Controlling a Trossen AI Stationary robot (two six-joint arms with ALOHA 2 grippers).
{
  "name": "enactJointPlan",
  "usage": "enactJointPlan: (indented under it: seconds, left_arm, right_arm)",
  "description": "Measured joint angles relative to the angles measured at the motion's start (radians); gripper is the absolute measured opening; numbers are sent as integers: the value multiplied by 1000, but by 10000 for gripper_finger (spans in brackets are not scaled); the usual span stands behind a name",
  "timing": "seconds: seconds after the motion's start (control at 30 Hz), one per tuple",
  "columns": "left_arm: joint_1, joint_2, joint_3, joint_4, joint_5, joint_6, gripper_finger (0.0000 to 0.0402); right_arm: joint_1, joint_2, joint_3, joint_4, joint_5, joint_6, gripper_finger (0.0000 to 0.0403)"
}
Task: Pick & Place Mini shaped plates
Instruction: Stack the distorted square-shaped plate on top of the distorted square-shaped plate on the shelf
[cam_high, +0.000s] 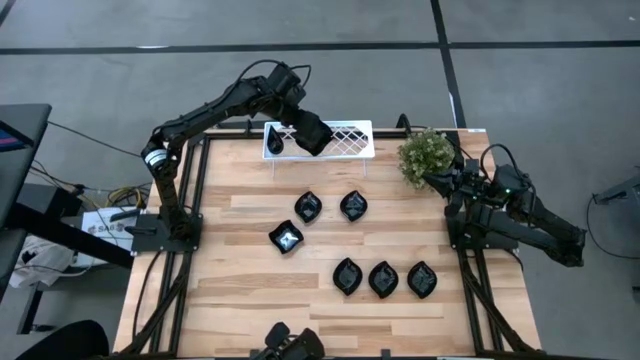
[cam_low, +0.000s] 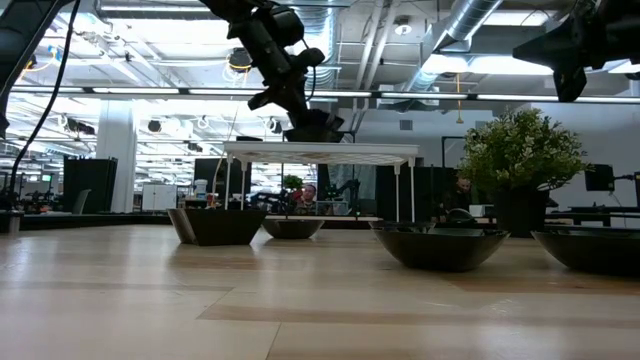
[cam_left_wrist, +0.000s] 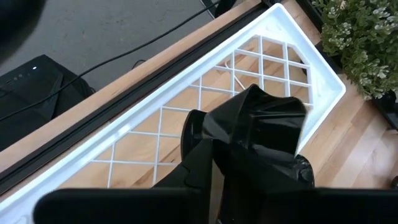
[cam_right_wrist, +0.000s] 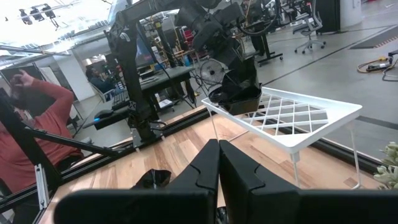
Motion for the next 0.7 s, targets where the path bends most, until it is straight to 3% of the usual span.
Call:
enactJointPlan:
  seconds: [0.7]
  left_arm:
    - [-18,-7,-1,-8,0,-8,79]
  right_arm:
    - [0,0,0,0,0,0,6]
